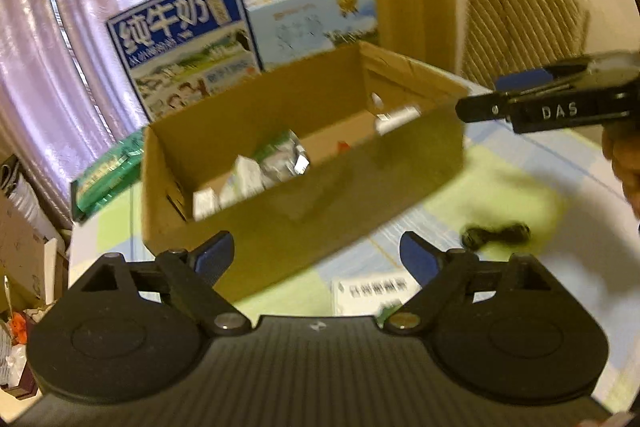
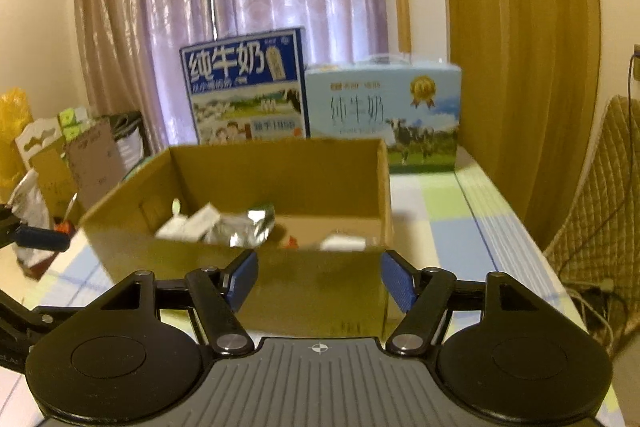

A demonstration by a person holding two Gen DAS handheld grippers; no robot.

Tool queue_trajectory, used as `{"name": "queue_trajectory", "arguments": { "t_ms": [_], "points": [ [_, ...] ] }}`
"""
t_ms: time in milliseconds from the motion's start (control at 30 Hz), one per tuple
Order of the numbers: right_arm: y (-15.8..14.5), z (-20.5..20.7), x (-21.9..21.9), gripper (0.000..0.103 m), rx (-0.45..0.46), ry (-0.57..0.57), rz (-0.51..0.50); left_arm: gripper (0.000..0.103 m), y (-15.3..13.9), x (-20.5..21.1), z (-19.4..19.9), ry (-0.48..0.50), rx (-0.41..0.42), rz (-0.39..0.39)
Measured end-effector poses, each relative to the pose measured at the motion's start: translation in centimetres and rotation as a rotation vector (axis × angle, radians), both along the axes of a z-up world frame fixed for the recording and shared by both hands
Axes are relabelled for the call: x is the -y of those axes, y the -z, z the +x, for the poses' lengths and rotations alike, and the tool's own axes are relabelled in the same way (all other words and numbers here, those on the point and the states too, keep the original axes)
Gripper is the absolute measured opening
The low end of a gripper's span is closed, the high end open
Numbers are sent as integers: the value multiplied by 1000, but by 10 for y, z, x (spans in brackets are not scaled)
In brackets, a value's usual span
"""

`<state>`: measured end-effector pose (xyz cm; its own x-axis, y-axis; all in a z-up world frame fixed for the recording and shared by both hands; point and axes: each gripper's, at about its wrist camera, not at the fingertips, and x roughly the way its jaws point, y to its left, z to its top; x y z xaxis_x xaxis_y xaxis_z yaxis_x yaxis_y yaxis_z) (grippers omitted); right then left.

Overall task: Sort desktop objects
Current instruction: 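Move both grippers back toward the green box and black cable on the table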

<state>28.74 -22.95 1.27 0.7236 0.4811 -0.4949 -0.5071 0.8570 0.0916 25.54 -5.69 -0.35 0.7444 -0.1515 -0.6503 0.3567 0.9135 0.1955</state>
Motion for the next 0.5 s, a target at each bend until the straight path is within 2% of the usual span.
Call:
{"name": "queue_trajectory", "arguments": {
  "t_ms": [133, 233, 500],
  "points": [
    [9, -21, 12, 67, -24, -30, -48, 87, 11, 1, -11, 27, -32, 26],
    [19, -34, 24, 67, -52, -43, -89, 87, 23, 2, -19, 54, -61, 76],
    [37, -41, 50, 68, -106, -92, -226, 87, 44, 6, -29, 155, -146, 141]
  ]
}}
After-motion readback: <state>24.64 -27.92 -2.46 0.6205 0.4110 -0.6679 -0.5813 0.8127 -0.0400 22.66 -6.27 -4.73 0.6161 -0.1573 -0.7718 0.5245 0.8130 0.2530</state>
